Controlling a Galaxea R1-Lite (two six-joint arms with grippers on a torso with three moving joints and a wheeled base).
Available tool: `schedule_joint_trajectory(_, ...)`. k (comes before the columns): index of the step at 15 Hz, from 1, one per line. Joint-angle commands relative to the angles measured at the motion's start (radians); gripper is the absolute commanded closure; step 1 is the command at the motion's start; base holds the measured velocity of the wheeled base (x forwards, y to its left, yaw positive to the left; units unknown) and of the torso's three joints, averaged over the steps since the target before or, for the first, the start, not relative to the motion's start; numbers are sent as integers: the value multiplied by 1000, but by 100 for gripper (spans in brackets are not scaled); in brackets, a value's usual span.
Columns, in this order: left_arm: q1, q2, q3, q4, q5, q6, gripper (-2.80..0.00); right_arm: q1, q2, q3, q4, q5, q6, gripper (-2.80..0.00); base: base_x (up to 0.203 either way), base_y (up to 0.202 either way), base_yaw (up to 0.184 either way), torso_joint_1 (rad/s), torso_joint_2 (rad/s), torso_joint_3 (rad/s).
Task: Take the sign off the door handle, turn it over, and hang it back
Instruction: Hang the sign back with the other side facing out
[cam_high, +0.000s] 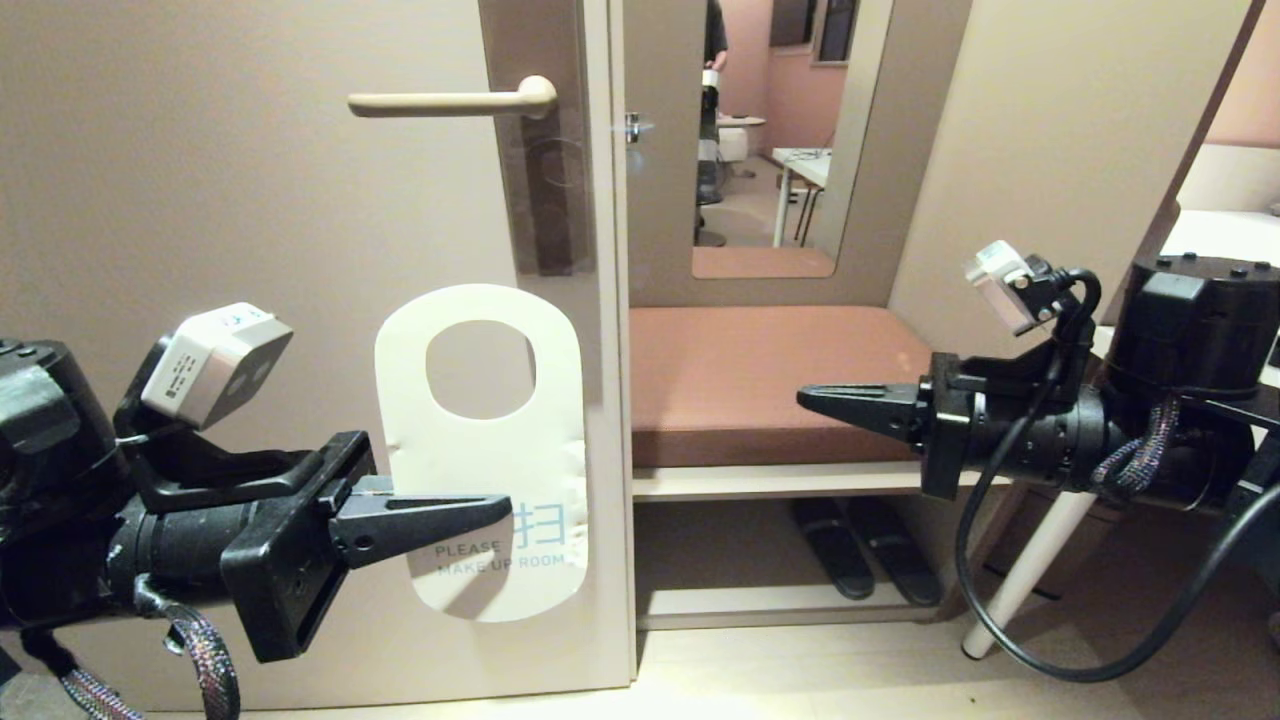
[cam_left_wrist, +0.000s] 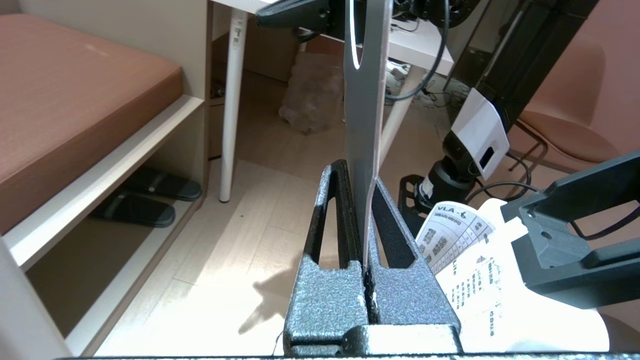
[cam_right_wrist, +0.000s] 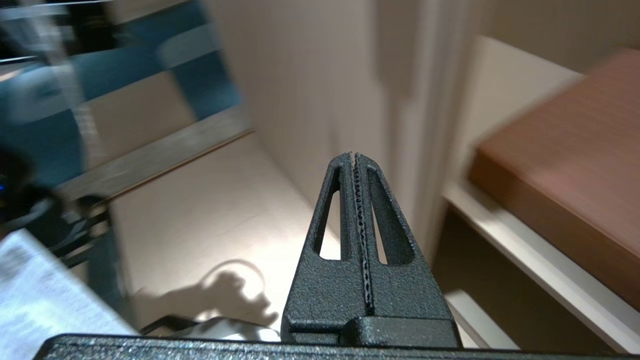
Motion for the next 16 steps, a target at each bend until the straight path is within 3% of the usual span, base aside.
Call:
schedule_joint_trajectory(1,11,-22,9,-5,-6,-2,0,-44,-35,22,-5,-18,1,0,0,0,0,0,0,0)
schedule_joint_trajectory(10,99,-104,74,-5,-5,0,0,-390,-349,298,26,-50,-5,0,0,0,0,0,0,0)
schedule_joint_trajectory(16,103,-143,99,-5,-5,0,0,-456,-645,600,30,-6,-4,0,0,0,0,0,0,0)
